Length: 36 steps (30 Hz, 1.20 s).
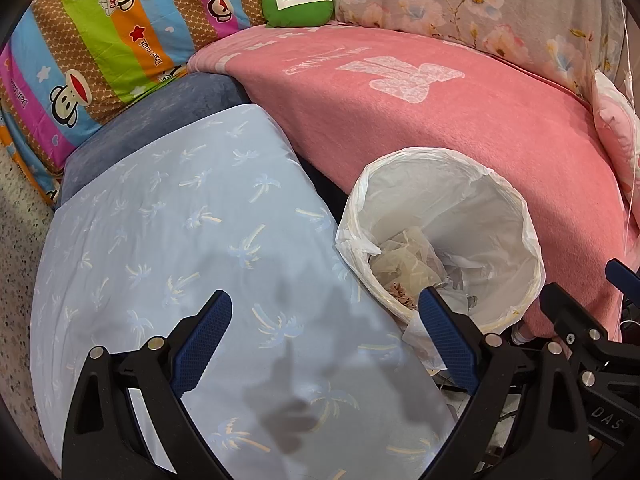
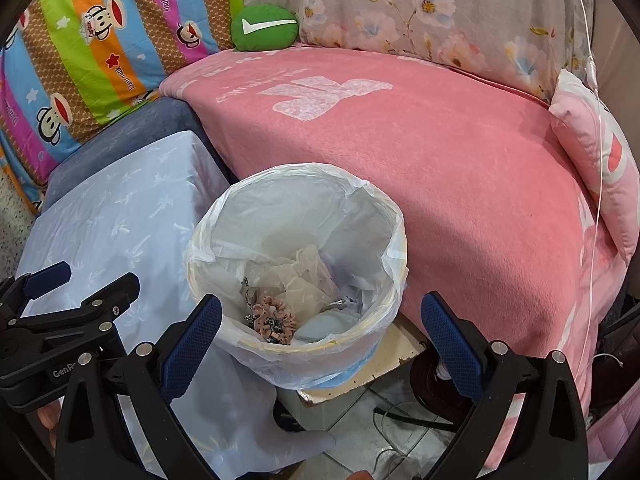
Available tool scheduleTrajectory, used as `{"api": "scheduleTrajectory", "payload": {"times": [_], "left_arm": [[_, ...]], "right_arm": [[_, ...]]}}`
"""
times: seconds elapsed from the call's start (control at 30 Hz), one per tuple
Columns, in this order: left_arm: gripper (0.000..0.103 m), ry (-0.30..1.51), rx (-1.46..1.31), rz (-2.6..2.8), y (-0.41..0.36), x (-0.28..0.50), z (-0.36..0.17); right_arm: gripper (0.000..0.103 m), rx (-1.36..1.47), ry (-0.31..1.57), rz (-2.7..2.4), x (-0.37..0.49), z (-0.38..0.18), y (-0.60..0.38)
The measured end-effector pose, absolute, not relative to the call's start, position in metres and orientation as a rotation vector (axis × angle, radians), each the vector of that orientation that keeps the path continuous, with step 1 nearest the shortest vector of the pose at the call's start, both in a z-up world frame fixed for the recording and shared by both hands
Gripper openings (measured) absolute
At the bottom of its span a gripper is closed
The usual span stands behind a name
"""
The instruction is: Collect trash
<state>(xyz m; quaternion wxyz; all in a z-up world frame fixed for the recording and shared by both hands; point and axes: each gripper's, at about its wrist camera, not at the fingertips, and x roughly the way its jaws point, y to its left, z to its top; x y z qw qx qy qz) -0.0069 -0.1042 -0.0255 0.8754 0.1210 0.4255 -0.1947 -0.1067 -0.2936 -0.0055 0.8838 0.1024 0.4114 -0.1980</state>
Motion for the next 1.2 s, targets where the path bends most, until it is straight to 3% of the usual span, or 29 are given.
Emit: {"api": "scheduleTrajectory", "payload": {"times": [1.2], "left_arm": [[0.090,0.897,0.255,-0.416,-0.1032,-0.0082,-0.0265]], "right_arm": [[0.097,0.218,0.859,-0.413,-0.1095,-0.0082,-0.2937]]}}
